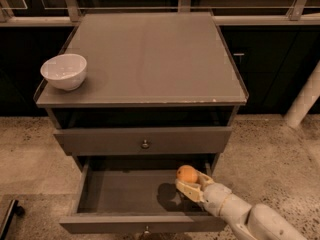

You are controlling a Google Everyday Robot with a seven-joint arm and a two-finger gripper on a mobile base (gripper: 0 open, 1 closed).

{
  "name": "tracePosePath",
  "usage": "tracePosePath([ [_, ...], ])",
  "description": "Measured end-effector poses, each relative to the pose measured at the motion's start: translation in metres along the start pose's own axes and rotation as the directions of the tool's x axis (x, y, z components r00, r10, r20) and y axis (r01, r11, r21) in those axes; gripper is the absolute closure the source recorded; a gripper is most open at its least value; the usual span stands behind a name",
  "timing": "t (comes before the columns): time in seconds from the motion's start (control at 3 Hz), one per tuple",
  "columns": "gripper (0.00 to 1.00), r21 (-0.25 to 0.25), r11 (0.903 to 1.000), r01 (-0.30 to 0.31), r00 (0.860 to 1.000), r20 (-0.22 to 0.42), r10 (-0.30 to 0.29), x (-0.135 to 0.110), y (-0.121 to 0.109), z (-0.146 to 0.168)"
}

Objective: Place orange into middle drawer

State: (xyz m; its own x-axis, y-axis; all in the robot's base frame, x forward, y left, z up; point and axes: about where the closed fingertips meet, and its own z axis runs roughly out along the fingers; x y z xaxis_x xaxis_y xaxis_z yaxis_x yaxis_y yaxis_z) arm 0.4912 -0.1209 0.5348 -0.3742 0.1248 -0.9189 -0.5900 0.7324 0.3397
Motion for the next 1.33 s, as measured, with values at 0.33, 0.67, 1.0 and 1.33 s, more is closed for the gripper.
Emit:
tracePosePath([
  [0.33,1.0,0.009,0.999,-0.043,0.996,-0.077,0.043,0.029,-0.016,0.012],
  [0.67,1.0,0.023,0.9979,-0.06,0.982,-0.18,0.064,0.054,-0.031,0.028],
  [1.0,1.0,0.048,0.9957,-0.08,0.963,-0.254,0.089,0.076,-0.038,0.037],
  [1.33,1.0,0.071,0.9933,-0.09,0.945,-0.308,0.108,0.092,-0.042,0.041],
])
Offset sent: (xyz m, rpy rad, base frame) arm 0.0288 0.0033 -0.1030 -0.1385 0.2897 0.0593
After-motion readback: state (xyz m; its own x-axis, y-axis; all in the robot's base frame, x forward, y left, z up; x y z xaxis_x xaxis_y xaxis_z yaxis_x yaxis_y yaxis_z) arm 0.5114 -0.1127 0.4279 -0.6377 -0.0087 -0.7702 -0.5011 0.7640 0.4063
